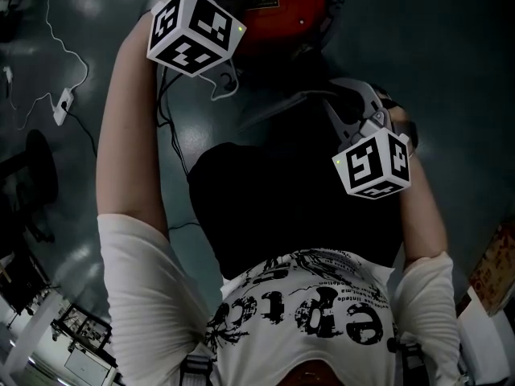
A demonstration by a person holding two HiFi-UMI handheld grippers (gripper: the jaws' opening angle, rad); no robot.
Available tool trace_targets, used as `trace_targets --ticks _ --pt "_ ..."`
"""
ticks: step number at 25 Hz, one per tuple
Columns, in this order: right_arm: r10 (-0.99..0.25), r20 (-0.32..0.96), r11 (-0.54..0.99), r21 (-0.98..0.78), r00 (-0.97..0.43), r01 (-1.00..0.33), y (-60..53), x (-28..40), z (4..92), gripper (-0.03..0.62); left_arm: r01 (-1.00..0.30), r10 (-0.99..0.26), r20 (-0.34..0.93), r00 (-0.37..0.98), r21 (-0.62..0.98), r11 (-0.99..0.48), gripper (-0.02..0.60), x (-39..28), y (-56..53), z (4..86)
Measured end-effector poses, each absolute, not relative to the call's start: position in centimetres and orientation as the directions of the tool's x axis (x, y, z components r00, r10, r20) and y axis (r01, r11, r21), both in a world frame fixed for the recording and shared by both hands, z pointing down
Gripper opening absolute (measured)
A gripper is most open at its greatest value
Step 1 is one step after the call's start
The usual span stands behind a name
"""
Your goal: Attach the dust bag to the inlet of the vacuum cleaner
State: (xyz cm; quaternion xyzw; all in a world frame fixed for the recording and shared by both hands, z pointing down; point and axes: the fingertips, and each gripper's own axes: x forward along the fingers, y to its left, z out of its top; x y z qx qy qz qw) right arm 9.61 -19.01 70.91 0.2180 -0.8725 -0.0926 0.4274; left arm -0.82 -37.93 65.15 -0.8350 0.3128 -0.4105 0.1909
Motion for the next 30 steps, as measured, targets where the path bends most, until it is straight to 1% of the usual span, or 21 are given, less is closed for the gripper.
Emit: trace_targets --ticks 6,12,15,17,21,22,25,27,30 --pt "-0.57 0.637 0.821 0.454 -0.519 -0.345 -20.2 9.4 70.2 0.054 -0.377 -0.697 0.55 0.46 -0.59 -0.714 0.137 -0.8 -38.0 65.0" --pt "-0.617 0.622 0.782 0.413 -0.483 -0.467 -21.0 9.6 70.1 0.057 -0.372 -0.687 0.552 0.472 -0.581 -0.723 0.137 -0.8 -37.9 64.9" --pt "-0.613 0.631 0.779 0.378 -0.476 -0.501 -21.4 9.7 70.3 0.061 -0.38 -0.692 0.548 0.469 -0.582 -0.719 0.137 -0.9 -37.9 65.0" --pt "-0.587 0.649 0.795 0.35 -0.485 -0.494 -21.4 9.7 70.4 0.061 -0.379 -0.695 0.542 0.471 -0.588 -0.715 0.137 -0.9 -37.9 64.9" --pt "-0.415 0.741 0.891 0.213 -0.528 -0.402 -21.3 9.4 70.7 0.061 -0.368 -0.693 0.533 0.486 -0.595 -0.715 0.137 -0.8 -37.9 64.7" --pt "-0.393 0.75 0.902 0.202 -0.532 -0.382 -21.2 9.4 70.7 0.061 -0.368 -0.693 0.535 0.483 -0.594 -0.715 0.137 -0.8 -37.8 64.8" --pt "-0.407 0.739 0.898 0.215 -0.536 -0.385 -21.1 9.5 70.4 0.061 -0.37 -0.7 0.552 0.453 -0.598 -0.711 0.141 -0.9 -37.8 64.8" --pt "-0.435 0.729 0.883 0.23 -0.529 -0.409 -21.2 9.8 70.1 0.068 -0.374 -0.71 0.55 0.441 -0.606 -0.702 0.158 -1.0 -37.5 64.1" --pt "-0.48 0.707 0.862 0.267 -0.52 -0.431 -21.1 10.2 68.7 0.102 -0.425 -0.725 0.491 0.483 -0.593 -0.684 0.186 -1.0 -36.1 61.3"
